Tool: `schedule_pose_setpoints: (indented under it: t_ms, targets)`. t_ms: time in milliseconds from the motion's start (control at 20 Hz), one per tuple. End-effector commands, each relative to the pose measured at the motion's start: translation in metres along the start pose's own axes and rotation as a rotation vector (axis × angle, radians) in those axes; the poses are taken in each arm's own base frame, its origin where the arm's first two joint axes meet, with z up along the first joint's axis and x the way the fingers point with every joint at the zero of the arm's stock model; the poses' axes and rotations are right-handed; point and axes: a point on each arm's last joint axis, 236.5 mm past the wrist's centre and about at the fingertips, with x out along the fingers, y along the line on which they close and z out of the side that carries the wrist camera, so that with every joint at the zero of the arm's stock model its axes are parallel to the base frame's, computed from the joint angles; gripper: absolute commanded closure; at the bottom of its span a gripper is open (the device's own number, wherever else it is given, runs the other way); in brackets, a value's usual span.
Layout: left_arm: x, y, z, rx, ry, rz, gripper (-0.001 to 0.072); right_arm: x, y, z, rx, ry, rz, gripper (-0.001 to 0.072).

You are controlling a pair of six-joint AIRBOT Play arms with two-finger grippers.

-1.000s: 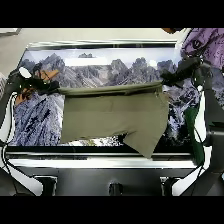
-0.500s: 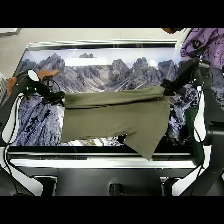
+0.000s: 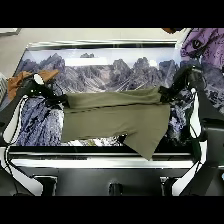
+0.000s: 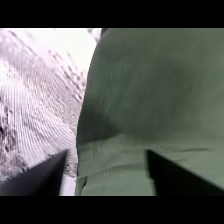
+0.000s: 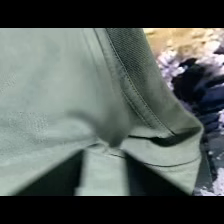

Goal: Fold the clothes and pants, and hang the long-sleeved shirts on hangers.

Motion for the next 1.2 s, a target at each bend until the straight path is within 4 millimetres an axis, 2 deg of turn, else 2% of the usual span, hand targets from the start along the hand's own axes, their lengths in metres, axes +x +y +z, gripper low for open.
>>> schedule_pose_setpoints:
  t_ms: [0, 100, 150, 250, 350, 450, 550, 600, 700, 850, 1000, 1150]
  targets:
    - [-0.024, 0.001, 0.021, -0.046, -0.094, -0.015, 0.0049, -0.007, 0.004, 0.002, -0.045, -0.017, 0.012, 0.0288]
    - [-0.07, 0.012, 0.036, -0.065, -0.202, -0.023, 0.0027, -0.035, -0.003, 0.005, -0.131, -0.074, -0.018, 0.0288]
    - [-0.096, 0.023, 0.037, -0.086, -0.254, -0.025, 0.0028, -0.055, -0.005, 0.006, -0.119, -0.103, 0.013, 0.0289]
    - [-0.135, 0.055, 0.025, -0.143, -0.311, -0.003, 0.0029, -0.09, -0.016, -0.001, -0.096, -0.128, 0.114, 0.0289]
    - [-0.153, 0.087, -0.002, -0.218, -0.337, 0.003, 0.0031, -0.108, -0.039, -0.023, -0.037, -0.117, 0.228, 0.0289]
    - [-0.146, 0.111, -0.044, -0.305, -0.326, -0.009, 0.0031, -0.101, -0.069, -0.065, 0.063, -0.081, 0.29, 0.0288]
    - [-0.125, 0.115, -0.085, -0.38, -0.326, -0.06, 0.0031, -0.076, -0.088, -0.124, 0.162, -0.012, 0.304, 0.0273]
    - [-0.115, 0.114, -0.101, -0.407, -0.331, -0.079, 0.0031, -0.062, -0.09, -0.156, 0.199, 0.026, 0.306, 0.0232]
    - [-0.096, 0.11, -0.129, -0.433, -0.336, -0.094, 0.0031, -0.036, -0.085, -0.209, 0.232, 0.079, 0.313, 0.0222]
    - [-0.076, 0.107, -0.154, -0.443, -0.29, -0.094, 0.0032, -0.009, -0.075, -0.244, 0.281, 0.075, 0.35, 0.0223]
    - [-0.073, 0.107, -0.158, -0.445, -0.272, -0.095, 0.0032, 0.014, -0.065, -0.27, 0.315, 0.135, 0.379, 0.0225]
    - [-0.073, 0.108, -0.156, -0.445, -0.278, -0.093, 0.0032, 0.03, -0.049, -0.27, 0.285, 0.106, 0.375, 0.0227]
